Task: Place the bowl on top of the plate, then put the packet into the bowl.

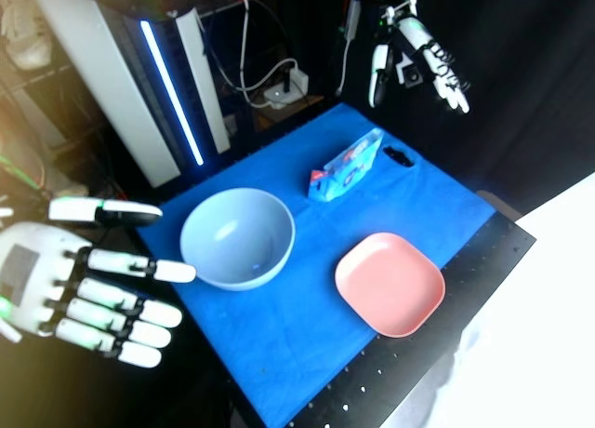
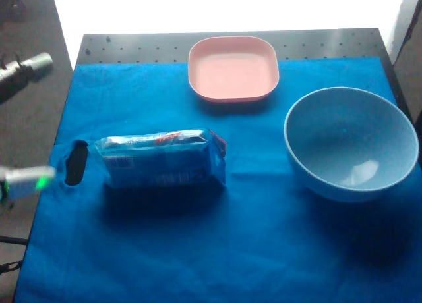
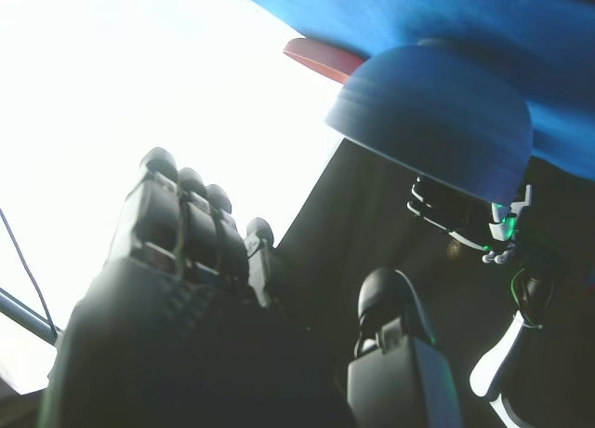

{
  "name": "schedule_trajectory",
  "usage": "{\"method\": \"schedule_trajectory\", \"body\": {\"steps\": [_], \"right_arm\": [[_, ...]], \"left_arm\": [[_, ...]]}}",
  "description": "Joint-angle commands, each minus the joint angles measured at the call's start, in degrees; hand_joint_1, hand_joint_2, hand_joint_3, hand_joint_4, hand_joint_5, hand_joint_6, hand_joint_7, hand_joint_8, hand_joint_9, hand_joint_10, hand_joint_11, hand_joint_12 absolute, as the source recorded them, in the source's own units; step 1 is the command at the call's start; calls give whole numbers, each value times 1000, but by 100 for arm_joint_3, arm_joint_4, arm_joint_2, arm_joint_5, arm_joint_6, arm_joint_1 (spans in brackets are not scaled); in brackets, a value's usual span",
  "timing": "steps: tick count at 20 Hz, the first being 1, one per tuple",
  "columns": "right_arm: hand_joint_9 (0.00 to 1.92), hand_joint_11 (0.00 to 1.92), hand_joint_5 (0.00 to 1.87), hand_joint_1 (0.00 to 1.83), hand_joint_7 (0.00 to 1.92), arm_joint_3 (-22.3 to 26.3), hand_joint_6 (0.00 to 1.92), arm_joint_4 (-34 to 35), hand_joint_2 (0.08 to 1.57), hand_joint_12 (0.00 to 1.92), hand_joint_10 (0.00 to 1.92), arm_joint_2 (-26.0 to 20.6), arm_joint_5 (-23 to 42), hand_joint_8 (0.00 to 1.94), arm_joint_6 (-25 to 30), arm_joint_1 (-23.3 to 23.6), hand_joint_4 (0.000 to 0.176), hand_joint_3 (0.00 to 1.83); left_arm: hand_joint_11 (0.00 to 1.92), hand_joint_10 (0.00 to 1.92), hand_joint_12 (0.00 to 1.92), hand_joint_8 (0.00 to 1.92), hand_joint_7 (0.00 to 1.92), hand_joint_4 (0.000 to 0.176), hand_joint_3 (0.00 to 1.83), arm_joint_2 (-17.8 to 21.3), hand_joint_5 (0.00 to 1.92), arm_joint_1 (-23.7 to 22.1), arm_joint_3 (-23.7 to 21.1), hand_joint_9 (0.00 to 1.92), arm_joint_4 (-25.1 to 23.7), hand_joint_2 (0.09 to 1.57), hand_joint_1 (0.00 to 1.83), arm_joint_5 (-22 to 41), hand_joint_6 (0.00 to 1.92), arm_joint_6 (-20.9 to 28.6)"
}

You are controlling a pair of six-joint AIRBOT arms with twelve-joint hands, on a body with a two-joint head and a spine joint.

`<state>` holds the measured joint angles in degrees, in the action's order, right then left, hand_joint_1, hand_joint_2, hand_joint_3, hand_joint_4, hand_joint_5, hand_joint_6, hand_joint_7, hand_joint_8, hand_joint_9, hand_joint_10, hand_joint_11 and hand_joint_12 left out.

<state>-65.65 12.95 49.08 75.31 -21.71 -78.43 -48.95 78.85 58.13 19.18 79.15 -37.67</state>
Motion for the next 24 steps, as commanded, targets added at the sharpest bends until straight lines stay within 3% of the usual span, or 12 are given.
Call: {"method": "schedule_trajectory", "body": {"steps": [1, 2, 5, 7, 8, 11, 12, 14, 16, 18, 22, 24], "right_arm": [[163, 84, 225, 471, 165, -28, 1, 33, 1066, 368, 3, -2, 702, 1, 34, 118, 35, 3], [151, 61, 216, 483, 159, -28, 0, -98, 1045, 341, 0, -6, 701, 0, 34, 187, 35, 0], [72, 2, 200, 522, 116, -27, 0, -687, 967, 168, 0, -17, 519, 1, 33, 573, 103, 0], [139, 104, 223, 630, 176, -26, 6, -1365, 901, 105, 15, -15, 68, 9, 33, 1030, 52, 0], [229, 183, 290, 475, 266, -25, 5, -1662, 908, 161, 17, -14, -180, 8, 33, 1211, 62, 0], [119, 84, 203, 530, 110, -20, 3, -2571, 896, 125, 7, 9, -1010, 8, 33, 1665, 115, 0], [126, 120, 179, 585, 103, -21, 0, -2929, 874, 141, 10, 17, -1385, 5, 34, 1850, 160, 0], [192, 199, 237, 625, 176, -23, 6, -3333, 845, 180, 14, 17, -1789, 8, 35, 2019, 175, 0], [219, 206, 274, 599, 225, -26, 3, -3502, 869, 201, 7, 17, -1977, 4, 35, 2086, 151, 0], [232, 222, 288, 620, 229, -30, 4, -3691, 887, 220, 8, 51, -2209, 3, 36, 2141, 161, 5], [309, 78, 381, 645, 258, -228, 0, -4288, 953, 813, 0, 421, -2948, 0, 54, 2521, 89, 0], [372, 170, 442, 817, 304, -372, 1, -4506, 918, 795, 7, 663, -3159, 3, 72, 2654, 46, 0]], "left_arm": [[21, 5, 600, 0, 178, 60, 3, -13, 275, -53, 11, 201, 22, 1237, 202, 642, 2, 35], [4, 1, 583, 2, 184, 55, 2, -13, 278, -53, 17, 197, 23, 1239, 186, 632, 1, 36], [10, 7, 509, 4, 200, 44, 2, -47, 267, -53, 18, 198, 36, 1249, 147, 617, 2, 41], [18, 7, 514, 5, 209, 43, 5, -58, 277, -52, 29, 205, 34, 1260, 154, 575, 5, 43], [30, 8, 521, 5, 210, 37, 4, -59, 281, -51, 34, 210, 34, 1260, 152, 571, 5, 45], [32, 8, 522, 5, 217, 29, 4, -69, 278, -51, 34, 219, 31, 1264, 125, 574, 2, 49], [25, 8, 518, 6, 226, 30, 5, -80, 273, -51, 29, 224, 30, 1269, 111, 582, 0, 51], [21, 7, 505, 7, 249, 21, 6, -97, 274, -51, 31, 240, 21, 1281, 73, 575, 0, 59], [12, 1, 500, 1, 243, 19, 4, -100, 258, -51, 33, 231, 15, 1283, 25, 576, 0, 67], [1, 2, 483, 5, 260, 26, 0, -102, 262, -51, 34, 238, 20, 1276, 0, 600, 1, 84], [0, 7, 208, 1, 277, 37, 0, -140, 260, -51, 35, 212, 36, 1281, 0, 631, 1, 108], [110, 14, 239, 0, 274, 20, 3, -151, 262, -51, 46, 237, 27, 1288, 0, 613, 2, 141]]}}
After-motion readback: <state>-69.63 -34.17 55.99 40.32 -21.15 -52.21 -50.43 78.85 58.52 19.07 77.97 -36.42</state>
